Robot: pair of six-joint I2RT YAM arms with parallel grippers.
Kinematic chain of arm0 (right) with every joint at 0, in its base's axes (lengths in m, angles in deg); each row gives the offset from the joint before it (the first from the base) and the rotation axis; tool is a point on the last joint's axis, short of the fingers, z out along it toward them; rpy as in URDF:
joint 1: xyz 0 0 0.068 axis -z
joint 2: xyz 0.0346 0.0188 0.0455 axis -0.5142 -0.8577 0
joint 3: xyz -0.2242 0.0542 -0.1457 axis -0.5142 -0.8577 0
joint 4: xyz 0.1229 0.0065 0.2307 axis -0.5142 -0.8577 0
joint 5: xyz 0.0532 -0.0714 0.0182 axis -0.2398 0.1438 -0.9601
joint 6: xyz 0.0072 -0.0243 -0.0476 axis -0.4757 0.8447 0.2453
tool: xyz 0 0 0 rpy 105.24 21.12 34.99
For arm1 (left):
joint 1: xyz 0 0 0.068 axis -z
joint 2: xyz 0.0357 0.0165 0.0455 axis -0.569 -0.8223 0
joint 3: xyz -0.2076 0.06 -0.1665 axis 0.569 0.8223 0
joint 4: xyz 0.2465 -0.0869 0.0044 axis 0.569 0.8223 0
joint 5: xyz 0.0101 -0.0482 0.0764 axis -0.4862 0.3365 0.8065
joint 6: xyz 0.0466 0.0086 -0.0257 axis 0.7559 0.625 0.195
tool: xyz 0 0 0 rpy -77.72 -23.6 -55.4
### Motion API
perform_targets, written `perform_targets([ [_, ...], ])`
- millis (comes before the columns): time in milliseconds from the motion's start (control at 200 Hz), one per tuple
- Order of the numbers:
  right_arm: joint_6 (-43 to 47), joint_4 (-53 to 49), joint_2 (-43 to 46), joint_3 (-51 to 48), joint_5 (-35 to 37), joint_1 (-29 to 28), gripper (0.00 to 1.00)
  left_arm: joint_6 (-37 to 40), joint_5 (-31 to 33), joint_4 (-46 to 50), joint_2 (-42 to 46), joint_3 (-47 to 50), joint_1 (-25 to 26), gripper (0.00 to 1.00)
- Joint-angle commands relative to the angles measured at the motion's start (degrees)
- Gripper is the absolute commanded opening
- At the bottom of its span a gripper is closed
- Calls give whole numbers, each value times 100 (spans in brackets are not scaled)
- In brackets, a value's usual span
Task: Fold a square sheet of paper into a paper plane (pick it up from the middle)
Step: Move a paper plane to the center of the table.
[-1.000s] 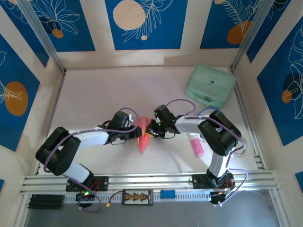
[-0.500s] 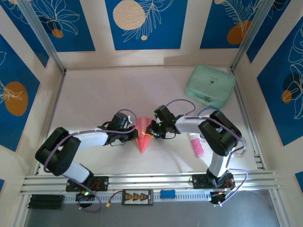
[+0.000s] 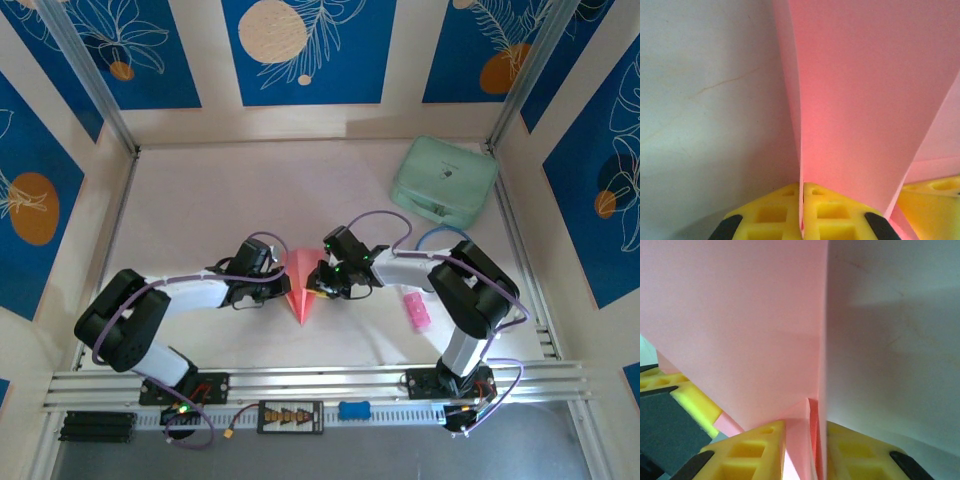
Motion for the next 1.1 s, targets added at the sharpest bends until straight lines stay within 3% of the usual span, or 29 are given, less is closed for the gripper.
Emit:
perform_targets([
  [0,116,-190,-171,142,-70,-84,25,15,-59,79,40,-47,-67,0],
  [510,127,129,-411,303,-266,-195,11,-43,-736,-582,-339,-59,-62,0],
  [955,101,-577,-578,609,233,-325,9,-216,-627,-783,-75,139,-67,0],
  [1095,49,-71,-548,500,-28,-334,10,-287,-680,-902,-66,193,-68,0],
])
